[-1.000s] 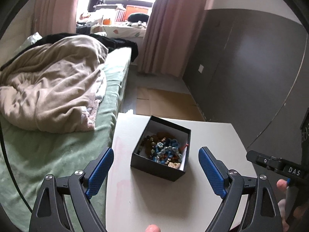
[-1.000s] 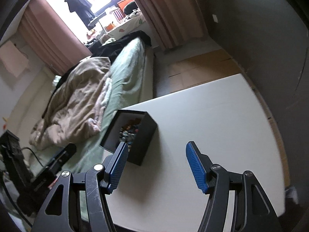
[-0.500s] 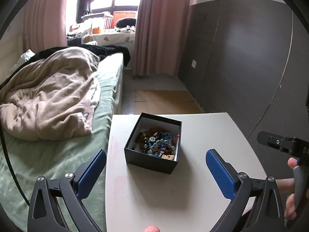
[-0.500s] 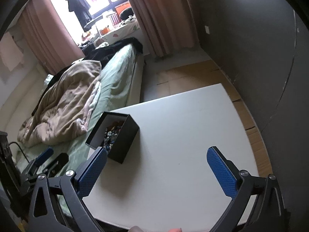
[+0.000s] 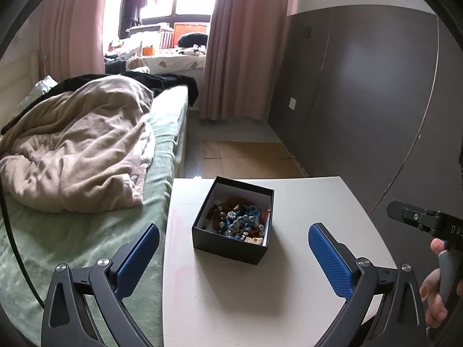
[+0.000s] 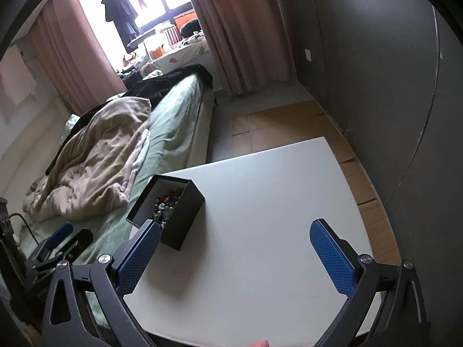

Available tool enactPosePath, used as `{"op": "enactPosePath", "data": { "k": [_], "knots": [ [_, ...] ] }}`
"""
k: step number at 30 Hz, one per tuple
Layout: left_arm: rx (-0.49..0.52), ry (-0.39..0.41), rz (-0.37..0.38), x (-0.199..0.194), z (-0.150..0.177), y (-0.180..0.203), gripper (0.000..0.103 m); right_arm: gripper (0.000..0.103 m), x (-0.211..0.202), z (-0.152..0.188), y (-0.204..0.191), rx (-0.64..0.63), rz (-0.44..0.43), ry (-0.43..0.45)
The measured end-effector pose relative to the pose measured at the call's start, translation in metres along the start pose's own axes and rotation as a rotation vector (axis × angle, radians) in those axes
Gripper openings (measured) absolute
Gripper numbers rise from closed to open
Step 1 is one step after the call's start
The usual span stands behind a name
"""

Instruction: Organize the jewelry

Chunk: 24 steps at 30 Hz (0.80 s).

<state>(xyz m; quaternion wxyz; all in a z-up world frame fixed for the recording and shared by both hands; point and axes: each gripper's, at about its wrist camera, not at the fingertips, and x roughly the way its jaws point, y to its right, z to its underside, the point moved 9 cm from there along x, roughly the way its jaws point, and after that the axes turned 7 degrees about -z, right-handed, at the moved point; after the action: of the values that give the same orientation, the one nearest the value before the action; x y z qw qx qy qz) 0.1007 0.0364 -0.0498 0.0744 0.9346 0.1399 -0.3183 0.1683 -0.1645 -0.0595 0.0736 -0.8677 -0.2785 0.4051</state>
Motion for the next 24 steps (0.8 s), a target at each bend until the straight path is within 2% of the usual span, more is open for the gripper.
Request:
{"op": "enactPosePath", "data": {
  "k": [14, 24],
  "knots": [
    [0.003, -0.003, -0.001, -0.002, 0.000, 0.000, 0.103, 0.103, 0.002, -0.003, -0.011, -0.082, 0.023, 0.009],
    [0.003, 0.000, -0.001, -0.002, 0.000, -0.003, 0.103, 0.103, 0.002, -0.003, -0.014, -0.089, 0.022, 0.009]
  ]
}}
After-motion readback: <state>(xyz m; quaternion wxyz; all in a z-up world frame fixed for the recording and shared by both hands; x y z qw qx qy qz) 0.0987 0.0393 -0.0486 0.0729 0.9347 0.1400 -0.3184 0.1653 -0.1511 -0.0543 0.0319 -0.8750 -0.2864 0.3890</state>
